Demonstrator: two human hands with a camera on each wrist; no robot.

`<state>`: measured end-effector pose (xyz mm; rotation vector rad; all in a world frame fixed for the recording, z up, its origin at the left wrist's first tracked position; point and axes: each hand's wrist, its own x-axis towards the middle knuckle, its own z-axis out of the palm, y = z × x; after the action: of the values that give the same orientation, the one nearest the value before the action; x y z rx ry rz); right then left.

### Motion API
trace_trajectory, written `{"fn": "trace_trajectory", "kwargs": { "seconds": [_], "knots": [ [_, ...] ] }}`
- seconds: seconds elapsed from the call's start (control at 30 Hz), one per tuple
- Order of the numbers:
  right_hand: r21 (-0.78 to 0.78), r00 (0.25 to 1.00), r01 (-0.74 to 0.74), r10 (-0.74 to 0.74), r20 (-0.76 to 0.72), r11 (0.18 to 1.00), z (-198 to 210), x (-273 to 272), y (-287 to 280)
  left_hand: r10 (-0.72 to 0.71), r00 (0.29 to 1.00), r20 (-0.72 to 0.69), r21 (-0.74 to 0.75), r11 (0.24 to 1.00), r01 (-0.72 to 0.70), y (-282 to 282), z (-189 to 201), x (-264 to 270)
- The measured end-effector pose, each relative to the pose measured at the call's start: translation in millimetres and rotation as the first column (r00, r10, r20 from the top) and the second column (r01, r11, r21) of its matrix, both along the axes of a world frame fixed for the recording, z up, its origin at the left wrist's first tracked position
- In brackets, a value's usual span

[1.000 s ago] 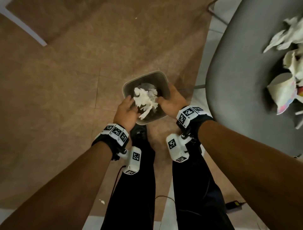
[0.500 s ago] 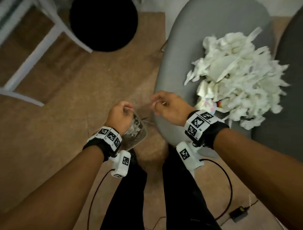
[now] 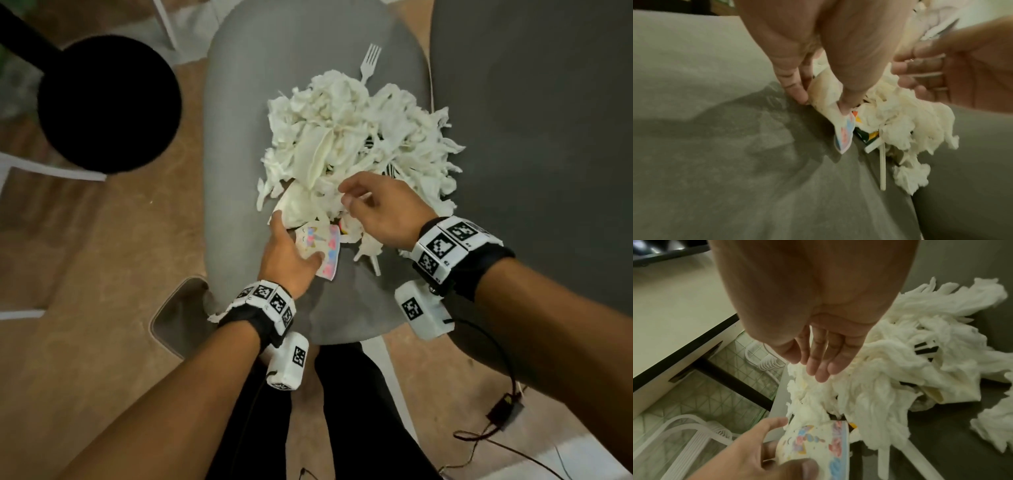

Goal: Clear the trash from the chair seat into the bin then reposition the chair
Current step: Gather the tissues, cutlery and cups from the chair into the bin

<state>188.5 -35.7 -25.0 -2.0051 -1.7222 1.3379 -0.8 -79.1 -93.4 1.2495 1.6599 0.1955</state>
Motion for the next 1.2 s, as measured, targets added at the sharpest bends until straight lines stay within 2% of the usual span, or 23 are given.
{"fn": "trace_trajectory", "kwargs": {
  "seconds": [0.1,0.2,0.27,0.37,0.47,0.53,0.67,0.83,0.9,1.0,1.1,1.2],
  "knots": [
    [0.131,0.993,-0.090,0.080,0.082,0.987,-8.2,7.4,0.8,-0.001,1.000,0.010,-0.009,1.000,0.001,3.3,1.9,-4.4],
    [0.285,0.937,-0.242,0.147,0.318,0.928,-15.9,9.8,7.2,-0.063,0.998,-0.005,0.000,0.998,0.063,6.2,7.8,-16.3],
    [0.195,0.852,-0.356,0.231,0.469,0.914,-20.3,9.6,13.2,-0.059,0.998,-0.015,0.002,0.998,0.059,7.7,12.6,-24.6],
    [0.021,0.771,-0.411,0.335,0.542,0.911,-28.1,4.5,20.7,0.000,1.000,-0.009,0.034,0.999,0.001,8.5,16.9,-35.5],
    [0.114,0.767,-0.418,0.284,0.575,0.901,-31.4,-3.5,23.2,0.047,0.999,0.010,0.048,0.998,-0.047,5.9,15.6,-43.6],
    [0.225,0.802,-0.377,0.195,0.564,0.899,-30.2,-5.2,25.4,0.073,0.997,0.017,0.056,0.996,-0.073,3.3,14.4,-47.3],
    [0.393,0.900,-0.205,0.015,0.436,0.896,-14.5,-4.3,28.5,0.117,0.993,0.017,0.072,0.990,-0.118,-3.6,12.7,-53.3],
    [0.536,0.956,-0.148,-0.018,0.293,0.831,-2.0,-3.3,23.9,0.163,0.986,0.020,0.067,0.984,-0.164,-11.6,10.0,-66.1],
    [0.514,0.963,-0.094,-0.053,0.264,0.853,0.6,-8.6,23.4,0.184,0.983,0.022,0.067,0.980,-0.186,-14.6,8.4,-73.2],
    [0.433,0.959,-0.092,-0.037,0.280,0.897,4.2,-24.3,21.4,0.217,0.976,0.031,0.065,0.974,-0.218,-19.5,5.6,-84.5],
    [0.412,0.986,-0.053,-0.016,0.164,0.910,1.5,-44.6,19.3,0.269,0.962,0.042,0.063,0.960,-0.272,-26.8,4.9,-97.3],
    [0.337,0.979,-0.077,0.007,0.203,0.938,2.2,-70.0,17.3,0.323,0.944,0.066,0.053,0.944,-0.326,-33.9,5.2,-111.0]
  ]
}}
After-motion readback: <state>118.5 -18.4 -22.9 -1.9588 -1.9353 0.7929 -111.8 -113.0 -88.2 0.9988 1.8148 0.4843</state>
